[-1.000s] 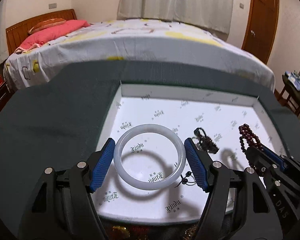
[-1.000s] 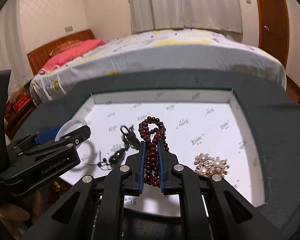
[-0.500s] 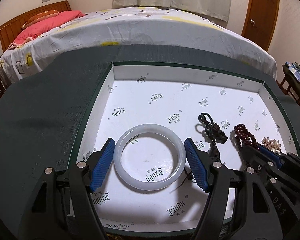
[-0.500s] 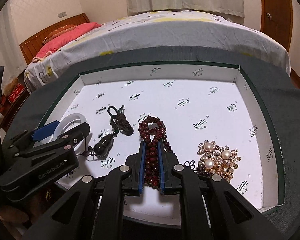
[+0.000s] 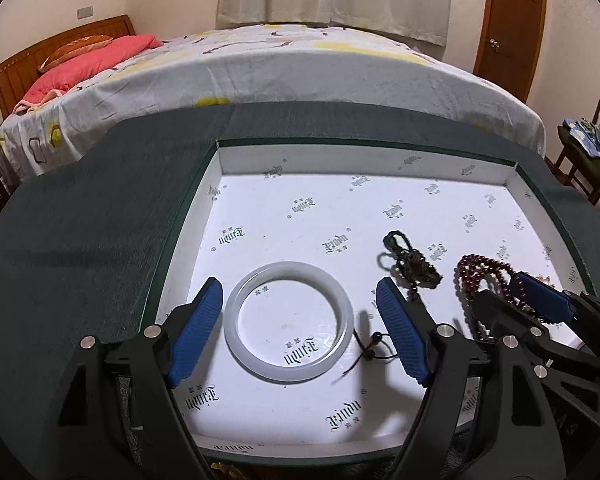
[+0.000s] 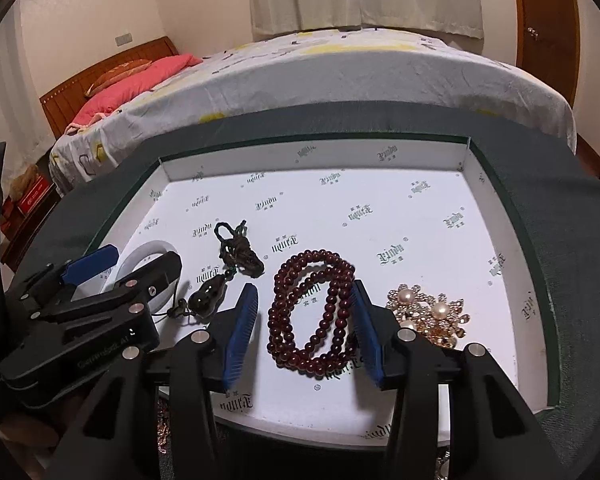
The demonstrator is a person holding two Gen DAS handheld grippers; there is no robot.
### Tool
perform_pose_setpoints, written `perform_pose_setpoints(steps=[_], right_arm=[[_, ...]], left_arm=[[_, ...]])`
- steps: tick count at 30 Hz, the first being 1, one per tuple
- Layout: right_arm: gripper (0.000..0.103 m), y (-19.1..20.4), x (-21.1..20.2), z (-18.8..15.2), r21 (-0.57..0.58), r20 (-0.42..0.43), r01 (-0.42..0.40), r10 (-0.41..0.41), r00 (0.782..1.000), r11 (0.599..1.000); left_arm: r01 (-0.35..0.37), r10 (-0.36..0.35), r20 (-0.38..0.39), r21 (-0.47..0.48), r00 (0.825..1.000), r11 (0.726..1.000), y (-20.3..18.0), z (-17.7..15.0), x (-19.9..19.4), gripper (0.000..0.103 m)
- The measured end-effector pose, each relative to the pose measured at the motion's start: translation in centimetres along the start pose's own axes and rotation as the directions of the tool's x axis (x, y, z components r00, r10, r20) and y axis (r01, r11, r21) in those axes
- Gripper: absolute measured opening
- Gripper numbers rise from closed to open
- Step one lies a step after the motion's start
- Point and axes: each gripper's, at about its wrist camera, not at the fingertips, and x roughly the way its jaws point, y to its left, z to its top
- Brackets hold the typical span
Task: Organize jewelry
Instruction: 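Carry the bangle and bead strand into the white box while both tools open to release, then grasp the pearl ring with the right tool while the left tool grasps the red tassel charm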
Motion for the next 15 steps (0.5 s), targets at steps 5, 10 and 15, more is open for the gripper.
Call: perform_pose_setpoints(steps=[5, 10, 15], right_arm=[[0.047, -0.4, -2.1, 0.1, 0.010, 0.043, -0.003, 0.003, 0.999, 1.000], [0.047, -1.0, -5.1, -0.7, 0.014, 0.103, 0.013, -0.014, 0.995, 1.000], [0.047, -1.3, -7.9, -2.7, 0.007, 0.135, 0.038, -0.039, 0.990, 0.999]], left_arm=[[0.021, -0.020, 0.034, -0.014, 0.999, 1.000, 0.1, 0.1, -1.7, 0.082], [0.013, -0.011, 0.108, -0.022, 0.994, 1.000, 0.4, -0.4, -5.0, 0.082], [-0.022, 0.023, 0.165, -0.010, 0.986, 1.000, 0.4, -1.7, -7.9, 0.082]])
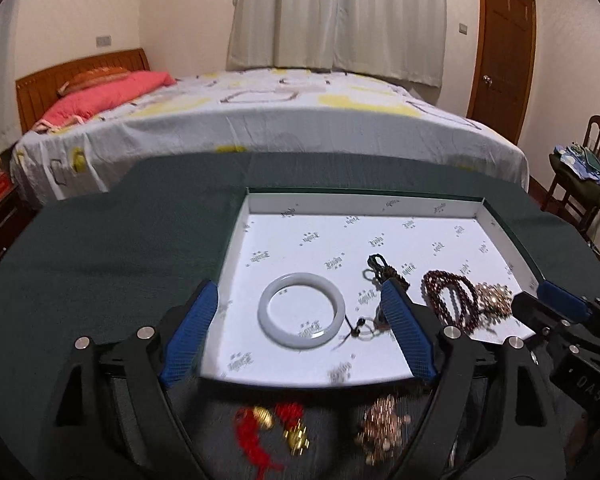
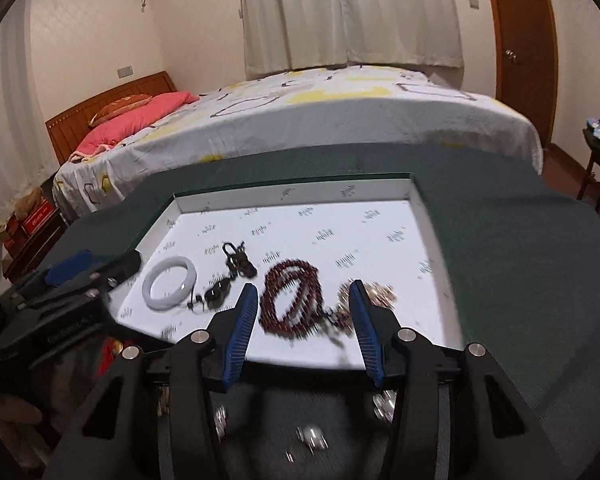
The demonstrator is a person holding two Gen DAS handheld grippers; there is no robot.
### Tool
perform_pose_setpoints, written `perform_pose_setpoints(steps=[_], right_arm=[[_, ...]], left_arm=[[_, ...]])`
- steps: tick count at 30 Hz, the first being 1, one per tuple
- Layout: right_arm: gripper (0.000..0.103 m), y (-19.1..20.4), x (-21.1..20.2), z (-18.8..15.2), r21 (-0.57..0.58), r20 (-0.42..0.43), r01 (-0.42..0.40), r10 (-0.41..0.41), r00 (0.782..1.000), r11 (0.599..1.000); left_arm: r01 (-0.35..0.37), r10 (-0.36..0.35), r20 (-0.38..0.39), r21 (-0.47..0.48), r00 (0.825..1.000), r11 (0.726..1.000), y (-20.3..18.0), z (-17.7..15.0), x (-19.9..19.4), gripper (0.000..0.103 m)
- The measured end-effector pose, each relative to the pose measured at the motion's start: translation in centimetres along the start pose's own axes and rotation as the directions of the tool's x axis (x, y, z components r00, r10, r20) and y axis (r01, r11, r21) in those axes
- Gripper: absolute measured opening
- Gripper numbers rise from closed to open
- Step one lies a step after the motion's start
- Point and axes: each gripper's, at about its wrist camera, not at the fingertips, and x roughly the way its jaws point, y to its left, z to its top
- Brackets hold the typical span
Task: Organize jewelry
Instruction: 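Grasp the pearl ring with the right tool while the left tool grasps the red tassel charm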
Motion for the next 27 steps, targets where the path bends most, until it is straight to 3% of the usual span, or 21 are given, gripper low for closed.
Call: perform_pose_setpoints(steps=[15, 21, 27], right_arm=[[0.047, -0.7, -4.4, -5.7, -0.010, -0.027, 0.020, -0.020, 0.999, 1.000], [0.047, -0.3, -3.9, -6.6, -0.011, -0.056, 0.008, -0.008, 0.998, 1.000], [0.046, 0.4, -2.2, -6.0, -0.017, -0.088, 0.024, -0.025, 0.996, 1.000]], left_arm=[[-0.043, 0.042, -0.041, -0.026, 0.998, 0.999, 1.0, -5.7, -5.5, 0.082], [-0.057, 0.053, -0.080, -0.040, 0.995, 0.998, 1.8, -8.0, -6.3, 0.082], [-0.064, 0.061, -0.075, -0.045, 0.995, 0.997, 2.4, -8.2, -6.4, 0.082]])
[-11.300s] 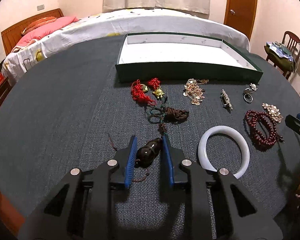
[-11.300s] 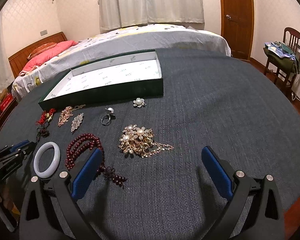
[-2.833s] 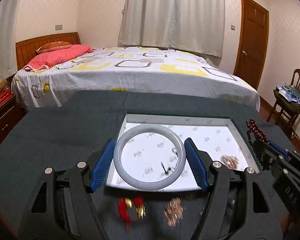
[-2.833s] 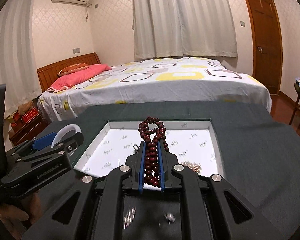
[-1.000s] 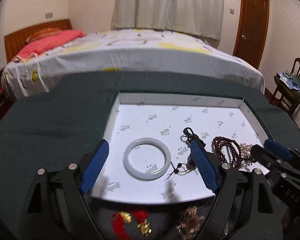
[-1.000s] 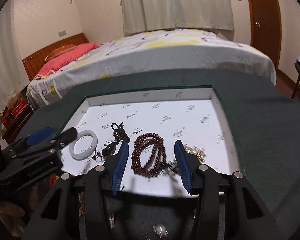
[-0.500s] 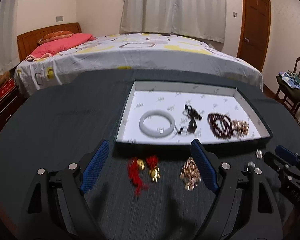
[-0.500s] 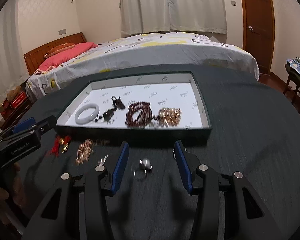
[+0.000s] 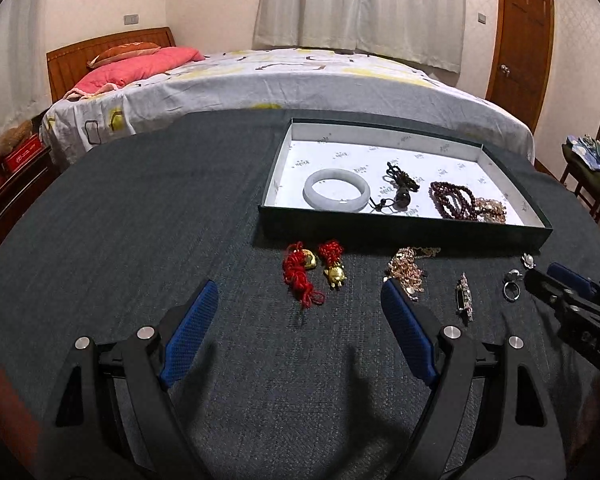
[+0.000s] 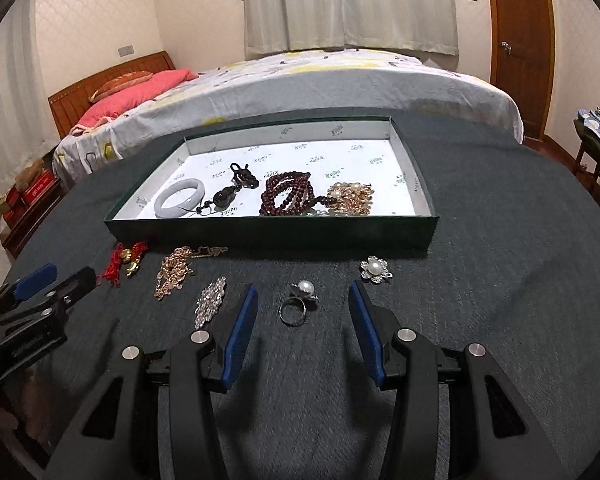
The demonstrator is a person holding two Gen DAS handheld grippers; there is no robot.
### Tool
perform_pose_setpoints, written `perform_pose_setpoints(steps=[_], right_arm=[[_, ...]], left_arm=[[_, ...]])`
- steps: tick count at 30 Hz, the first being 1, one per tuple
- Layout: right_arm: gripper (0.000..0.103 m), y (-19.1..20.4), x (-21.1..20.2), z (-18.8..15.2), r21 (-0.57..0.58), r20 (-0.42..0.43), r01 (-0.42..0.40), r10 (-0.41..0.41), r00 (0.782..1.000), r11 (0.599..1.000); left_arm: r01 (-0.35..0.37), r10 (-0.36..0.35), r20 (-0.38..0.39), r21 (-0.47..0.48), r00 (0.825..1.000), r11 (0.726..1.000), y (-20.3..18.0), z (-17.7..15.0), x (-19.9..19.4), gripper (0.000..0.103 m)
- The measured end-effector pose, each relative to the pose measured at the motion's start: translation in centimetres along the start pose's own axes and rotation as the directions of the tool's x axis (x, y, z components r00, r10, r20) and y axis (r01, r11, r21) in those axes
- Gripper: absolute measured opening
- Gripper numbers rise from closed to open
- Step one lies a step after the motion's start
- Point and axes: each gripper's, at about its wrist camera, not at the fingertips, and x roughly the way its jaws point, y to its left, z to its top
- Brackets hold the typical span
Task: Organize jewelry
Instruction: 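Grasp the pearl ring with the right tool while the left tool grasps the red tassel charm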
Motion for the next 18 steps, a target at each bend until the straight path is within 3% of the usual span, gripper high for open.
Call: perform_pose_setpoints(steps=[3, 11, 17, 18], right_arm=[[0.045, 0.3, 0.9, 0.3, -0.001, -0.025, 0.005, -0.005, 1.000, 1.000], [0.025, 0.7, 2.9, 0.4, -0.013, -0.105, 0.002, -0.004, 0.994, 1.000], [0.024, 0.3, 2.5, 0.2, -0.005, -0.104, -0.011, 0.011, 0.995, 1.000], [0.016, 0.2, 2.4, 0.1, -0.004, -0.098, -0.014, 0.014, 0.995, 1.000]], left_arm=[[-0.008, 0.008, 0.000, 0.005, 1.000, 1.000, 0.2, 0.0, 0.2, 0.082], [-0.006, 0.006, -0.029, -0.020, 1.000, 1.000, 0.8, 0.1, 1.3, 0.081], [-0.007, 0.007, -0.044, -0.018, 0.999, 1.000, 0.9, 0.3, 2.0, 0.081], [-0.007, 0.006, -0.047, -0.020, 0.999, 1.000, 0.9, 0.4, 2.1, 0.081]])
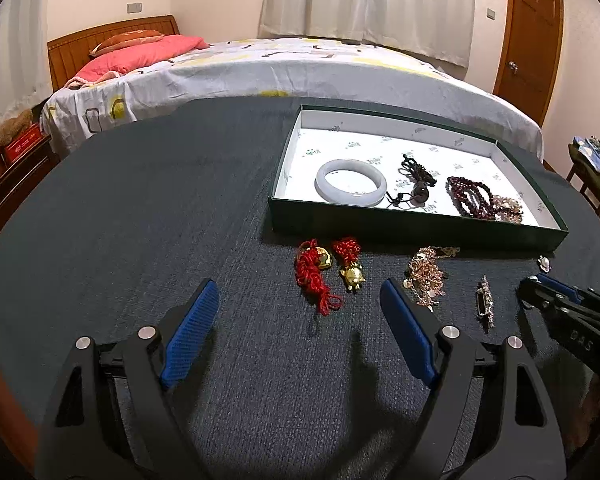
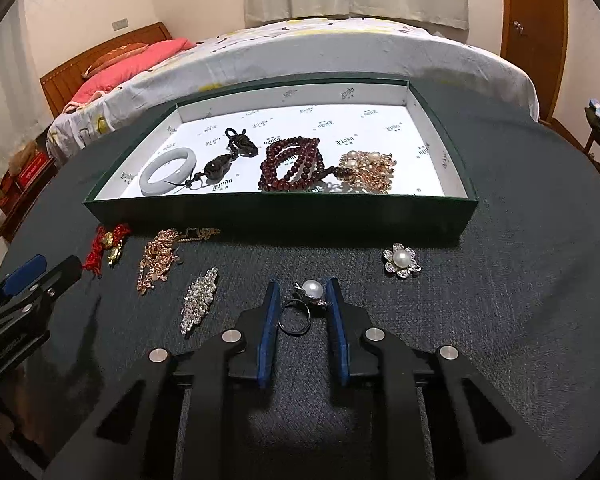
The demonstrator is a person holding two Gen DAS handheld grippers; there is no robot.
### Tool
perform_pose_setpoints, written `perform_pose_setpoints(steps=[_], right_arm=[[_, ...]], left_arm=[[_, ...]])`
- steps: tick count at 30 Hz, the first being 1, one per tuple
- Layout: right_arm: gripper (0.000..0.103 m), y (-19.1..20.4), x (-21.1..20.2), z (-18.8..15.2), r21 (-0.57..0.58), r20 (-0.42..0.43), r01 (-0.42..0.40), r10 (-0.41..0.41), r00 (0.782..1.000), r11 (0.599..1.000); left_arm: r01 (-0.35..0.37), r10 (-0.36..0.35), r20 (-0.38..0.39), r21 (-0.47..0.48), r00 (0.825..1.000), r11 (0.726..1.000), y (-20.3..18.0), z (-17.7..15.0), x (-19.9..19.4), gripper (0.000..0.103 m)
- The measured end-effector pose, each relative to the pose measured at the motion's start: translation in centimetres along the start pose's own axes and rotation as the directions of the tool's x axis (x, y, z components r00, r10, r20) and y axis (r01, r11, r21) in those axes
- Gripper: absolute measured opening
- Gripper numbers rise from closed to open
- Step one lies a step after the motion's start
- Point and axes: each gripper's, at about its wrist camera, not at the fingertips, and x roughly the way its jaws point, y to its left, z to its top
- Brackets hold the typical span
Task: Organize jewelry
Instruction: 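Grasp the pearl ring with the right tool while the left tool grasps the red tassel charm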
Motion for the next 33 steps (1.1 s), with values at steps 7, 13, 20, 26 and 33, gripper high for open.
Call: perform_pose_setpoints(steps=[7, 13, 20, 26, 33], right_arm=[[0.014, -0.6, -0.2, -0.1, 0.010, -0.008, -0.012, 0.012, 1.000, 1.000], [0.014, -0.8, -0.1, -0.1, 0.026, -0.007, -0.024, 0.024, 1.000, 0.999], [0.015, -0.7, -0.1, -0.1, 0.032, -0.017, -0.040, 0.041, 0.999, 0.999], [0.016, -0.7, -0.2, -0.1, 0.031, -0.018, -0.045, 0.045, 0.999, 0.999], [0.016, -0.8, -0.4, -0.2, 0.035, -0.010, -0.047, 0.047, 0.999, 0.998]], left_arm=[[-0.015, 0.015, -0.021, -0.001, 1.000, 1.000, 0.6, 1.1, 1.2, 0.067], [-0.011, 0.010, -0.056, -0.025, 0.998, 1.000, 1.5, 1.3, 2.2, 0.067], [0.020, -0.021, -0.107, -0.009, 0.994, 1.000, 1.3, 1.3, 3.5, 0.056], [0.050, -0.050, -0.117, -0.001, 0.992, 0.999, 1.2, 1.4, 4.0, 0.028], [0.078, -0.084, -0.111, -0.053, 0.990, 0.996, 2.3, 1.3, 3.9, 0.011]])
